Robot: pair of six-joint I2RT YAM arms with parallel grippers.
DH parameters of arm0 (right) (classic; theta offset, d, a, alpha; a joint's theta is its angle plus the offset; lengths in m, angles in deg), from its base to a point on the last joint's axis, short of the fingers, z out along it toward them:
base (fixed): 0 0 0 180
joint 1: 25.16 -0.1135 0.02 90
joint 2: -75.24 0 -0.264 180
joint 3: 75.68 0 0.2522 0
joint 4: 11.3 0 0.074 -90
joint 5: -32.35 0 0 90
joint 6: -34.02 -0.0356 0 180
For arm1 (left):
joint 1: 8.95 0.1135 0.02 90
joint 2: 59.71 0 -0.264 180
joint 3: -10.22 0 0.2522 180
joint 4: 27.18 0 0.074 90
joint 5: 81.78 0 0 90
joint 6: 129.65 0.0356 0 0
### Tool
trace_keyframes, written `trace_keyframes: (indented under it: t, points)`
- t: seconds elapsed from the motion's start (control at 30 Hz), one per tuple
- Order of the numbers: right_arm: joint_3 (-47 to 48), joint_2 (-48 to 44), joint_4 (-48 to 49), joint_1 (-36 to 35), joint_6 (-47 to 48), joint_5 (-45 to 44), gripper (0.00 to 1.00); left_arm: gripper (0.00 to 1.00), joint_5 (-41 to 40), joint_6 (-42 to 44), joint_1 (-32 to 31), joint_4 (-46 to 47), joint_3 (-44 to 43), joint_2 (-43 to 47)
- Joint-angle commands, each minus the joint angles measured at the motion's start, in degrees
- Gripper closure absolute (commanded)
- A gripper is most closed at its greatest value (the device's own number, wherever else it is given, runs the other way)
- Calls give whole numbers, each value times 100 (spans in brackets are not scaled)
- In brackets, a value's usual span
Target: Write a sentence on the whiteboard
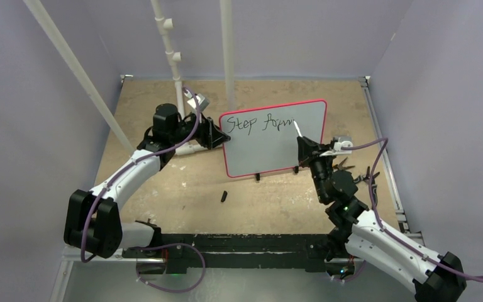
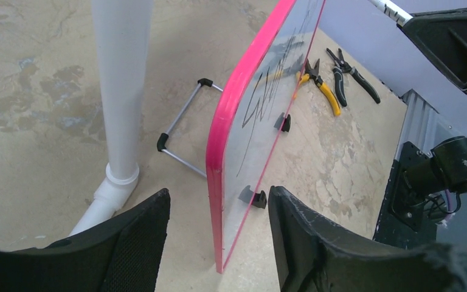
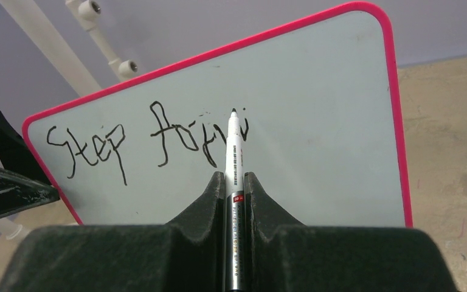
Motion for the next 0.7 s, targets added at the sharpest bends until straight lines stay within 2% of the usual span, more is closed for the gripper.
trace_keyframes:
  t: [0.0,0.17,0.4,0.67]
  points:
    - [-140,-185,-61,132,98,287,100,40,222,-37,-60,229,7,-122]
    - [-236,-184,140,411,122,610,100,41,199,-37,-106,222,-9,-258]
    - [-368,-285,308,554,130,723,100,70,188,-23,-133,207,-47,-387]
    - [-317,12,580,624,191,676,100,91,137,31,-134,156,-61,-409]
